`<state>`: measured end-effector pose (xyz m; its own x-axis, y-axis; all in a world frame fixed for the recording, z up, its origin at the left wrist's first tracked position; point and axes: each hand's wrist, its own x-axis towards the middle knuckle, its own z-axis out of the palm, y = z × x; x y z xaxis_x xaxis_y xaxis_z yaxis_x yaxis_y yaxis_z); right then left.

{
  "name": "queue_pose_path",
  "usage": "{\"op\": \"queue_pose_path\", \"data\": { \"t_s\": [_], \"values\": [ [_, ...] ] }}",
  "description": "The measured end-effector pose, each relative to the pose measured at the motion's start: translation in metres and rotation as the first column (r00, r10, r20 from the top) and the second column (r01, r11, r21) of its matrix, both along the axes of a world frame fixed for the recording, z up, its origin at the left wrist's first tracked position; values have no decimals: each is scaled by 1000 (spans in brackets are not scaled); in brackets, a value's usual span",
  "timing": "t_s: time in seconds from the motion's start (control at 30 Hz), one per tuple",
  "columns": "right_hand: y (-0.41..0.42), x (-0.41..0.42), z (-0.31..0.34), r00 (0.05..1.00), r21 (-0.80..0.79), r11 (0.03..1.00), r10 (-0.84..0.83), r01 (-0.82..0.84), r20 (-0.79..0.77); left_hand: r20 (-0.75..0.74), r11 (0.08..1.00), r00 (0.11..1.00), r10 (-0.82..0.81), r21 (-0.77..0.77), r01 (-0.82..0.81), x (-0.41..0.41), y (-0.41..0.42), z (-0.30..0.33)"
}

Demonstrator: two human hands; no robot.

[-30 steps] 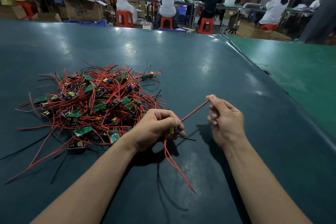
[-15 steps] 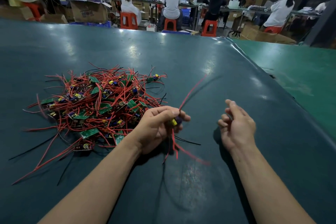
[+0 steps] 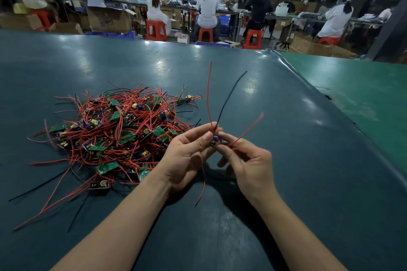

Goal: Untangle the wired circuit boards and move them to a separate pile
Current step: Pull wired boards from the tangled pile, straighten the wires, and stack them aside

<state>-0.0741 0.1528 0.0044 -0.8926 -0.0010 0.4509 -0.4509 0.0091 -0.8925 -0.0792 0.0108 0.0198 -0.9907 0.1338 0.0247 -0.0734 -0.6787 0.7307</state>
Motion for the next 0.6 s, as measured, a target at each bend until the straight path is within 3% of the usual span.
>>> {"op": "queue_pose_path", "data": {
  "t_s": [0.17,0.3,0.47,0.6],
  "values": [
    [5,1,9,946,-299,954,127,-34,298,-13,988,1000,-9,-157,6,1,2,-2],
    [1,1,12,875,-405,913,236,-50,423,26,989,997,-74,-128,77,3,1,1],
    [5,-2,17,875,-511,859,226,28,427,-4,996,1000,-24,-91,24,0,4,-2],
    [0,0,14,901,-463,884,249,-61,356,-19,992,999,33,-122,-35,-2,8,-6]
  ]
}}
